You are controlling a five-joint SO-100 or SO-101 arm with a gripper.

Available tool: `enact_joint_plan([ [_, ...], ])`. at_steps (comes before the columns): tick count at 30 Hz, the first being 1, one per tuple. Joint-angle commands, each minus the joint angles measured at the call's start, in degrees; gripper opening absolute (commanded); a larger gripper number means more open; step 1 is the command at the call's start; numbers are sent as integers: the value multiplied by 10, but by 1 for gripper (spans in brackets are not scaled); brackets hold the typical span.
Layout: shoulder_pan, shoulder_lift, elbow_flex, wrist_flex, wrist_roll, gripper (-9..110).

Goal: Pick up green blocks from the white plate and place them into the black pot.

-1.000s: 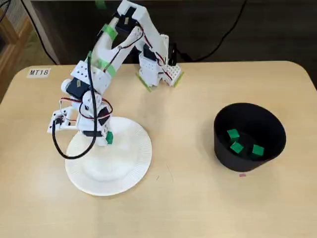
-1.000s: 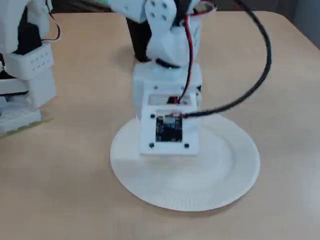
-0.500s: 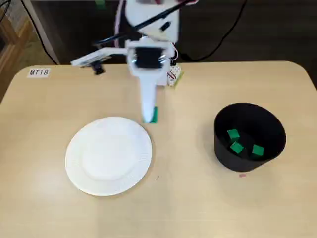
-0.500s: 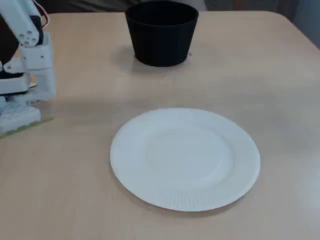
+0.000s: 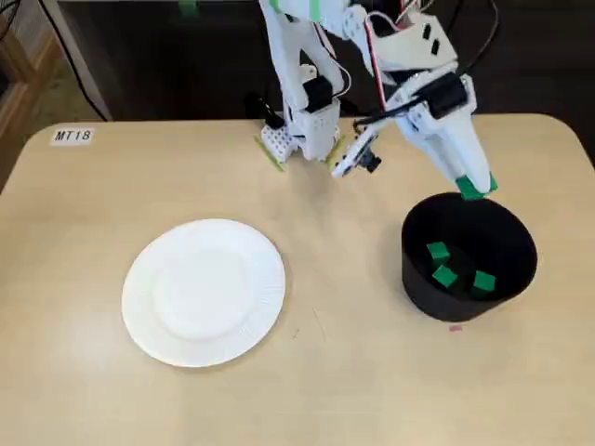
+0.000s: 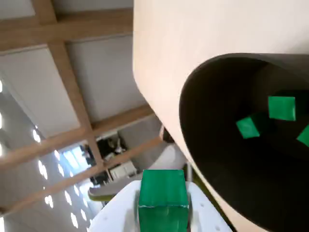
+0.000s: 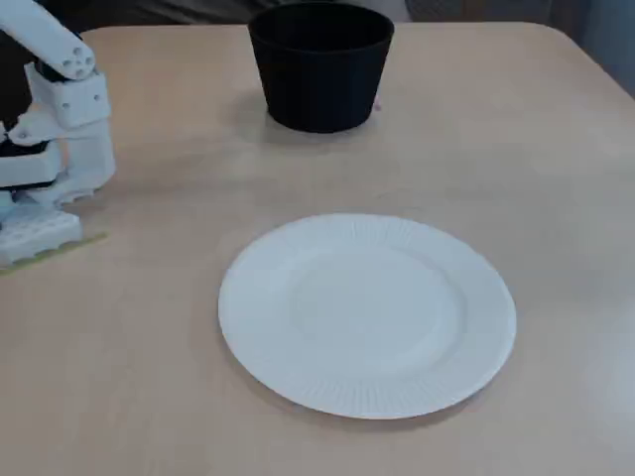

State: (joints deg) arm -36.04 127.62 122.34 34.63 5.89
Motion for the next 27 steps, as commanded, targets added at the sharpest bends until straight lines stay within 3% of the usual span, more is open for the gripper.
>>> enact_joint_plan([
  [1,9,-15,7,-33,-22,-2],
  [6,18,-26,7,-28,-40,-2],
  [10,18,-30,8,-10,-69,24],
  [15,19,-31,7,9,-86,37],
  [19,20,-26,3,13,-90,33],
  [22,32,-15,-3,9,-79,0],
  [27,150,31,-53,99,-110,-2],
])
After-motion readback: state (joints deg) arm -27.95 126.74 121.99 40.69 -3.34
